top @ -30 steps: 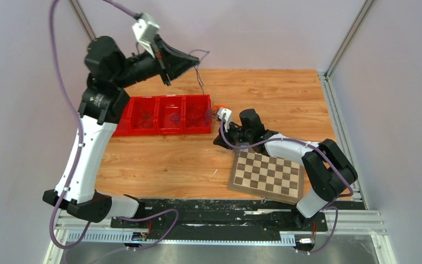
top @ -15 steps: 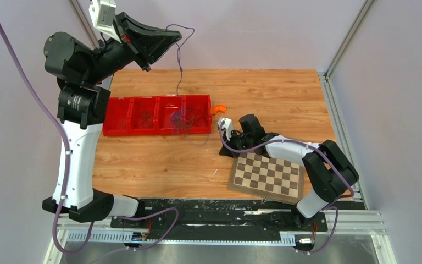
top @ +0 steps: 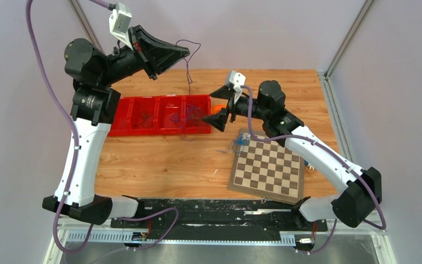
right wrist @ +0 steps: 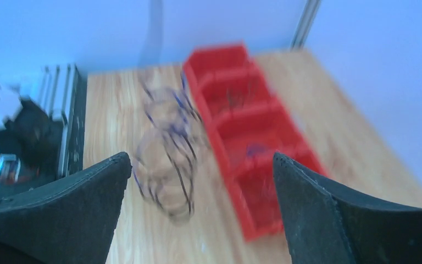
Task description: Untangle the cables
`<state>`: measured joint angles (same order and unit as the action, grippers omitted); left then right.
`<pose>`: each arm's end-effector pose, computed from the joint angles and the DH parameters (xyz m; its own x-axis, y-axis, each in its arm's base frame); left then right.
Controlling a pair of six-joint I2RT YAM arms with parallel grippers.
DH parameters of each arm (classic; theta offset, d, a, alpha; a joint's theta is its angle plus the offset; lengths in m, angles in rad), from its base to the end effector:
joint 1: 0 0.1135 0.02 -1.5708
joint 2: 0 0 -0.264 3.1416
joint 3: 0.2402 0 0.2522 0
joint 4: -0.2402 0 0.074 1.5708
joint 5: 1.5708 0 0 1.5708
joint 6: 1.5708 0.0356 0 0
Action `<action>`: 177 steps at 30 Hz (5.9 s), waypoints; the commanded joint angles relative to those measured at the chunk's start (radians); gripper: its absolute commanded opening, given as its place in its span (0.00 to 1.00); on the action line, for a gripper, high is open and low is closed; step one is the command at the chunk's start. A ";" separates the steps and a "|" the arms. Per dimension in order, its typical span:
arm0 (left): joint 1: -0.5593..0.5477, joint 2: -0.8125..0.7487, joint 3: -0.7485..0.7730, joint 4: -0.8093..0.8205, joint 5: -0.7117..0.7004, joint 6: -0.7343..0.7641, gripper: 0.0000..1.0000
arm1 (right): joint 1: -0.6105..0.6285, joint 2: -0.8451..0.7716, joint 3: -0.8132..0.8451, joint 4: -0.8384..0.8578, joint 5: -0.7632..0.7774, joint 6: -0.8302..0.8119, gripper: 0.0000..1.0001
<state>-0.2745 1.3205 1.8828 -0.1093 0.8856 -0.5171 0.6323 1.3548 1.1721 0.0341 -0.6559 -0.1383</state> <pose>0.2011 -0.0853 0.5929 -0.0499 -0.3110 -0.9491 0.9399 0.3068 -0.1499 0.2423 0.2044 0.3707 0.0133 -0.1256 -0.9920 -0.9623 0.2681 -0.0469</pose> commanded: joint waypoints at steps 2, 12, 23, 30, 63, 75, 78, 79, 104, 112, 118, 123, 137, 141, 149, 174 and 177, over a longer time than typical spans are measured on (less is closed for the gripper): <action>-0.007 -0.012 -0.038 0.103 0.051 -0.083 0.00 | 0.073 0.064 0.127 0.210 0.014 0.106 1.00; -0.023 0.013 -0.001 0.135 0.044 -0.116 0.00 | 0.110 0.272 0.195 0.402 -0.004 0.204 0.52; 0.039 0.107 0.329 0.134 -0.036 -0.177 0.00 | 0.106 0.238 -0.171 0.226 -0.004 0.017 0.12; 0.065 0.115 0.330 0.161 -0.069 -0.193 0.00 | 0.070 0.153 -0.378 0.121 0.038 -0.094 0.14; 0.167 -0.415 -0.423 -0.880 -0.429 0.781 0.00 | -0.025 -0.045 -0.223 -0.279 -0.139 -0.169 0.00; 0.166 -0.464 -0.822 -0.881 -0.052 0.988 0.80 | 0.050 -0.009 -0.045 -0.447 -0.195 -0.300 0.00; 0.149 -0.419 -0.783 -0.637 0.111 0.825 0.90 | 0.074 0.010 -0.018 -0.459 -0.186 -0.299 0.00; 0.139 -0.379 -0.773 -0.594 0.145 0.727 0.93 | 0.081 0.017 -0.009 -0.464 -0.180 -0.298 0.00; -0.058 -0.125 -0.763 -0.195 0.234 0.482 0.10 | 0.128 0.086 0.056 -0.477 -0.105 -0.335 0.00; 0.027 -0.202 -0.555 -0.039 0.273 0.227 0.00 | 0.006 0.118 -0.075 -0.477 -0.077 -0.373 0.00; 0.132 -0.198 -0.463 0.098 0.294 -0.002 0.00 | -0.088 0.175 -0.121 -0.488 -0.080 -0.395 0.02; 0.207 -0.193 -0.455 0.022 0.297 0.002 0.00 | -0.104 0.199 -0.136 -0.496 -0.067 -0.423 0.00; 0.182 -0.139 -0.845 -0.936 -0.086 1.237 0.00 | -0.133 0.262 -0.057 -0.519 -0.034 -0.400 0.03; 0.127 -0.135 -0.977 -0.788 -0.186 1.238 0.36 | -0.133 0.282 -0.039 -0.531 -0.040 -0.401 0.03; 0.101 -0.142 -1.064 -0.666 -0.233 1.260 1.00 | -0.133 0.298 -0.020 -0.550 -0.045 -0.387 0.04; -0.196 0.049 -1.140 -0.379 -0.689 1.241 0.05 | -0.147 0.302 -0.019 -0.552 -0.037 -0.383 0.04; -0.157 -0.042 -1.058 -0.527 -0.575 1.217 0.00 | -0.149 0.302 -0.009 -0.552 -0.039 -0.382 0.04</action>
<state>-0.4675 1.3899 0.7189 -0.4892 0.2325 0.7204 0.4896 1.6554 1.1160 -0.5266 -0.6811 -0.5182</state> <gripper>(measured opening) 0.026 0.044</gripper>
